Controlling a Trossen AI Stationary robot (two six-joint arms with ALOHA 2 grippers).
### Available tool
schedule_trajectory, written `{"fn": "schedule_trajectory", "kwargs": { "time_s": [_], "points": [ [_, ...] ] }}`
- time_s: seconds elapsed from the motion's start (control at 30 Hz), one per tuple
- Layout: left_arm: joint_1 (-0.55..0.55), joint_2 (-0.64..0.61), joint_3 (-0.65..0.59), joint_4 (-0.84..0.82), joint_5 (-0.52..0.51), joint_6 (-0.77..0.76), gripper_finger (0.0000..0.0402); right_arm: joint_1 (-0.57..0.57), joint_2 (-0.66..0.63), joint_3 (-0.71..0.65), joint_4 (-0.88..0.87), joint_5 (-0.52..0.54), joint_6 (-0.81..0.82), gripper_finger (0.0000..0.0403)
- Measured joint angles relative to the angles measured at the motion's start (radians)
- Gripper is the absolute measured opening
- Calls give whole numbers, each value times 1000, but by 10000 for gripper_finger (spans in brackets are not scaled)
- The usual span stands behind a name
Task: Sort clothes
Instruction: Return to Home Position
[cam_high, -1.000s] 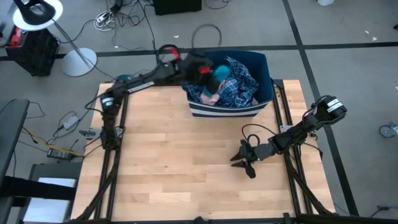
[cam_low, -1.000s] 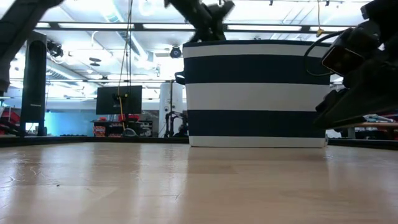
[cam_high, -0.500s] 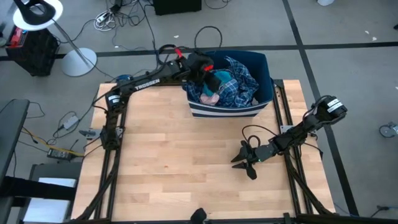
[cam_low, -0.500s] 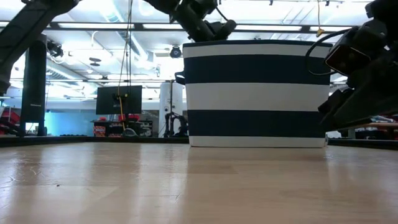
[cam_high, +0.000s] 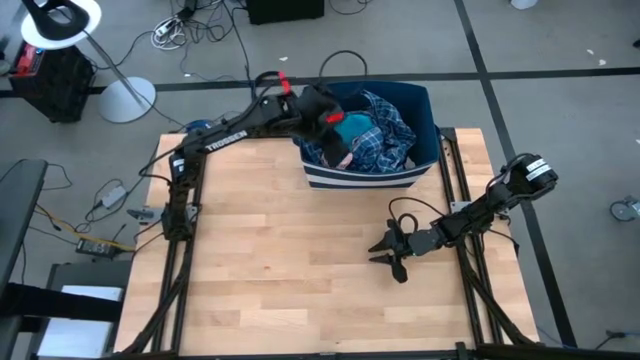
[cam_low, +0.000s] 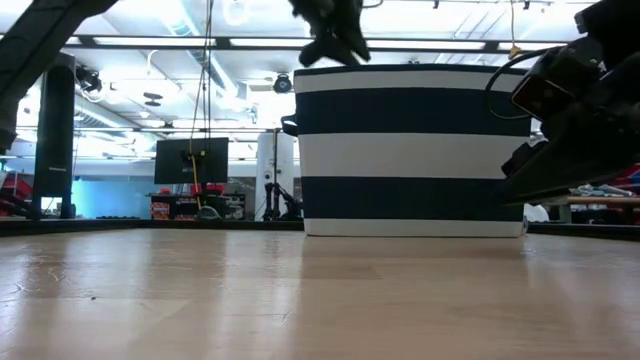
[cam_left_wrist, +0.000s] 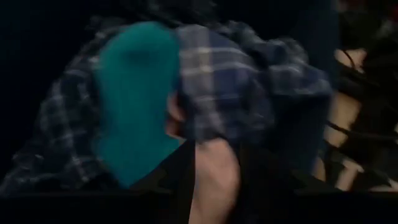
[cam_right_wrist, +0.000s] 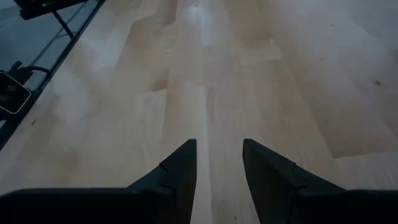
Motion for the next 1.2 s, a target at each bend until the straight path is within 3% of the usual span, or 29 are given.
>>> {"fn": "schedule_trajectory", "kwargs": {
  "time_s": [0.27, 0.6, 0.77, 0.97, 1.2],
  "points": [
    [-98, -1, 146, -94, -5, 56, 133, -2, 0, 0, 3, 0, -4, 132],
    [-144, -83, 125, -179, -6, -5, 133, -2, 0, 0, 18, -2, -6, 132],
    [-190, -88, 124, -194, -2, 104, 133, -2, 0, 0, 19, -2, -6, 132],
    [-259, -93, 124, -197, 87, 207, 133, -2, 0, 0, 33, -2, -7, 132],
    [-249, -99, 124, -254, 66, 230, 133, -2, 0, 0, 82, -2, -9, 132]
  ]
}}
